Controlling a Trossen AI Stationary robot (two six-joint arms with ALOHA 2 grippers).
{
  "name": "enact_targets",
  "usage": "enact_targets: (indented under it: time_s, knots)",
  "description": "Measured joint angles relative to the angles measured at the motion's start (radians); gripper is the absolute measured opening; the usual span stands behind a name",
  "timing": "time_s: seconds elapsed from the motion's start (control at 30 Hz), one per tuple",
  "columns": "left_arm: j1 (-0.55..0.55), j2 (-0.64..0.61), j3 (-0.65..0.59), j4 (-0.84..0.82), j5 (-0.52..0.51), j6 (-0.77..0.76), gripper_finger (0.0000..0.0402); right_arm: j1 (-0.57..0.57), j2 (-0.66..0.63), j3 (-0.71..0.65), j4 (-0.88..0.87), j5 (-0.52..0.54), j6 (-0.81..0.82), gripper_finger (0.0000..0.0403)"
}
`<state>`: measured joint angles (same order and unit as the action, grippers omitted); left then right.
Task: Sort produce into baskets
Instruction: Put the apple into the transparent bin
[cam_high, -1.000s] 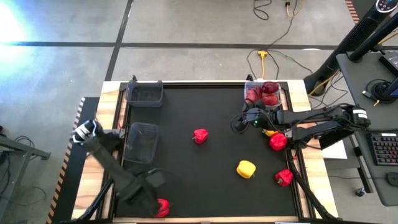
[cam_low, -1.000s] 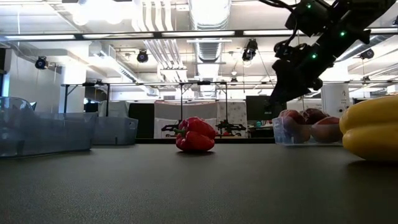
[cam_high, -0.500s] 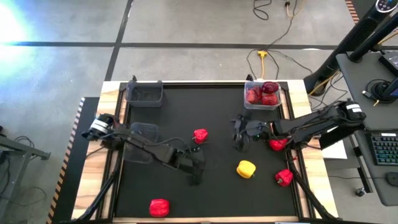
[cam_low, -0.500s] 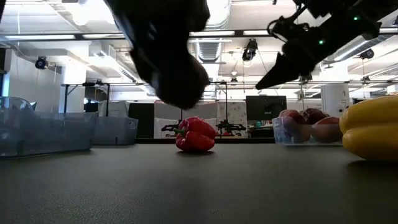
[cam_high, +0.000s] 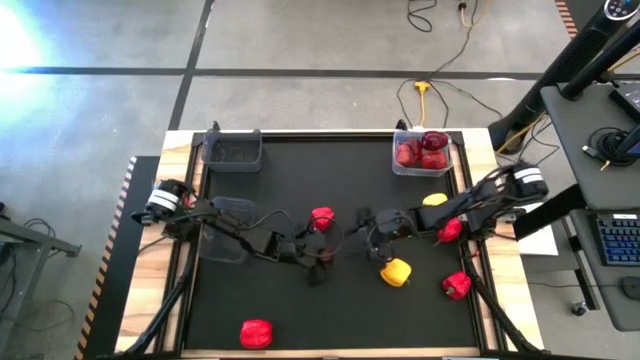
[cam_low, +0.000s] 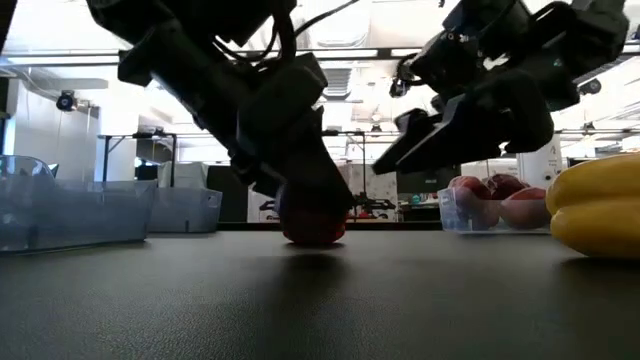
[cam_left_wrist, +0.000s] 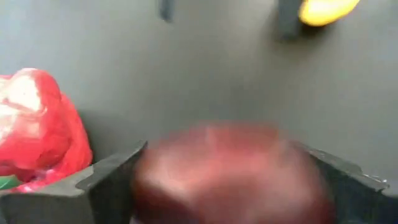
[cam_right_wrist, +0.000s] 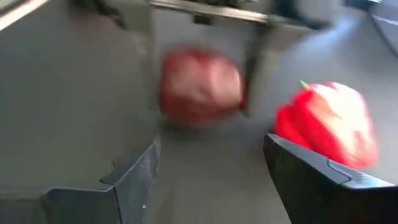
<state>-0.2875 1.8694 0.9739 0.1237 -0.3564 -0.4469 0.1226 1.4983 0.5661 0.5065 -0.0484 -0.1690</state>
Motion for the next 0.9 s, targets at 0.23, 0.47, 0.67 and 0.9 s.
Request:
enact_targets:
  time_s: [0.23,0.47,0.67,0.9]
  knots:
    - [0.0,-0.002,-0.008,0.002,-0.001,0.035,0.0381,0.0,0.152,0.072,0.03,-0.031,-0.039,0.0291]
    - [-0.016,-0.076,-0.007,-0.019,-0.001,0.056,0.0381,0.0,0.219,0.15,0.022,-0.032,-0.029,0.0303]
    - [-0.031,-0.296,-0.007,-0.221,-0.016,0.139,0.0381,0.0,0.168,0.214,-0.13,-0.034,-0.12,0.0321]
    - [-0.044,-0.582,-0.103,-0.211,-0.188,0.226,0.0381,0.006,0.155,0.491,-0.706,-0.029,-0.313,0.035]
